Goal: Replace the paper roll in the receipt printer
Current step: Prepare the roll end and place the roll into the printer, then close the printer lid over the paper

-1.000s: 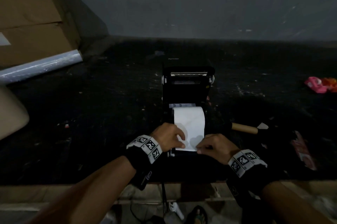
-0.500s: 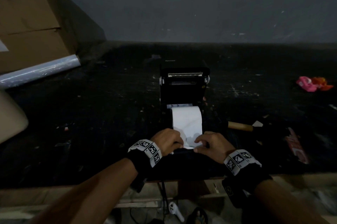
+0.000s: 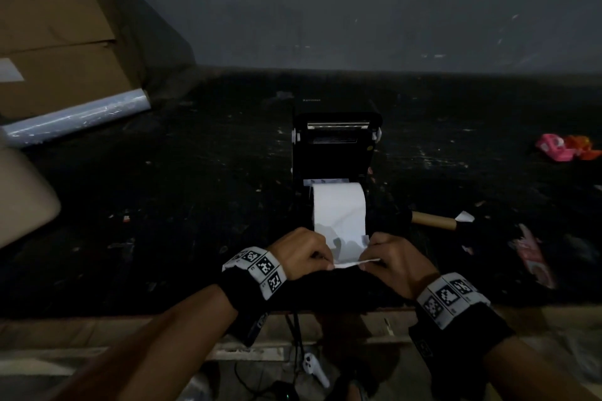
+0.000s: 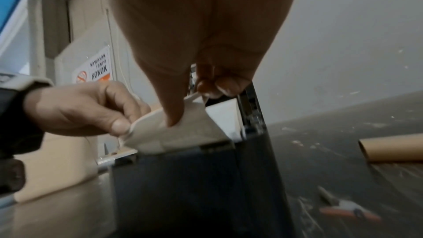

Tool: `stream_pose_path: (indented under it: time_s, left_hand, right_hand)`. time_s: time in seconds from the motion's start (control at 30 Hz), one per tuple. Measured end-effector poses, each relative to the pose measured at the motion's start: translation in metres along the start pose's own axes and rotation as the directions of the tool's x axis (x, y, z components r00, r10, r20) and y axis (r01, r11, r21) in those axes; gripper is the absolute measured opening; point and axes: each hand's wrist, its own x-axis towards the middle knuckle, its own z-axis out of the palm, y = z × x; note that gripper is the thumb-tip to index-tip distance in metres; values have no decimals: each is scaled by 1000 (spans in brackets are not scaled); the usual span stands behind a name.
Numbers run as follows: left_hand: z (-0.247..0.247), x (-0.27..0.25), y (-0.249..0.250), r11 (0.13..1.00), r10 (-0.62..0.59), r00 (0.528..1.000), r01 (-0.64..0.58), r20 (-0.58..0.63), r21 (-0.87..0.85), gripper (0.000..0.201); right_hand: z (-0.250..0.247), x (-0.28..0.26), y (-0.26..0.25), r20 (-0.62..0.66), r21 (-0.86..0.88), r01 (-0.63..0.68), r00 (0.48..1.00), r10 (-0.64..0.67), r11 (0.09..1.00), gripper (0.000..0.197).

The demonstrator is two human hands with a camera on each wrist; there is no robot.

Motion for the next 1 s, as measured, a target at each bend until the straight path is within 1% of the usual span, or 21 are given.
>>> stream_pose_path:
  time_s: [0.07,0.2,0.33,0.47,0.57,0.6,0.63,0.67,0.7,0.73,0.77,0.8,0.83,0.87,0.9,0.93,1.0]
  left_hand:
    - [-3,-1,3,1000,11,998,-9,55,-25,21]
    - [-2,-2,8,998,-3,989,12,150,-63,20]
    - [4,-4,10,997,-16,979,30,202,-67,20]
    - [7,-5,9,995,-41,961,63,272,-74,21]
    - [0,-5,10,989,-70,953,104,296,-101,25]
    - [-8,-3,9,988,-77,959,110,273,-105,27]
    - [-19,0,8,988,-86,973,111,216,-105,28]
    - [-33,6,4,987,-111,987,122,113,-100,28]
    - [-49,13,-1,983,-155,987,150,-40,-102,27]
    - [-66,22,-6,974,-211,952,185,-220,-135,25]
    - [-84,32,-13,954,-278,879,207,-386,-216,24]
    - [-102,40,-17,923,-348,792,195,-502,-332,23]
    - [-120,48,-21,881,-412,717,155,-563,-447,22]
    - [-135,56,-25,841,-461,661,113,-592,-529,23]
    - [-148,63,-28,814,-498,621,93,-605,-574,24]
    - [-159,70,-31,799,-523,592,90,-613,-594,27]
    - [-174,83,-34,794,-549,553,113,-626,-597,33]
  right_hand:
    - [-3,-4,-3,34,-15,6,999,-6,1000,12]
    - [-6,-9,-7,109,-31,25,994,-22,999,12]
    - [-7,-14,-11,165,10,38,986,-39,999,14]
    - [-8,-13,-11,273,29,-23,962,14,999,17]
    - [-13,-9,-10,377,25,-62,925,48,998,24]
    - [-18,-6,-10,404,23,-87,912,71,996,29]
    - [-26,-1,-10,404,24,-122,909,102,992,31]
    - [-37,6,-12,367,35,-151,921,128,988,30]
    - [-50,15,-12,292,43,-177,943,158,983,28]
    - [-64,25,-12,191,43,-191,965,179,981,26]
    - [-77,38,-11,77,49,-201,977,197,978,24]
    - [-90,51,-10,-46,79,-204,977,208,976,24]
    - [-101,65,-10,-168,125,-200,961,220,972,24]
    - [-110,80,-9,-280,165,-188,932,229,968,24]
    - [-119,94,-9,-371,199,-172,898,237,965,25]
    - [-128,108,-9,-436,232,-158,865,248,960,28]
    - [-143,133,-8,-497,253,-162,824,272,954,36]
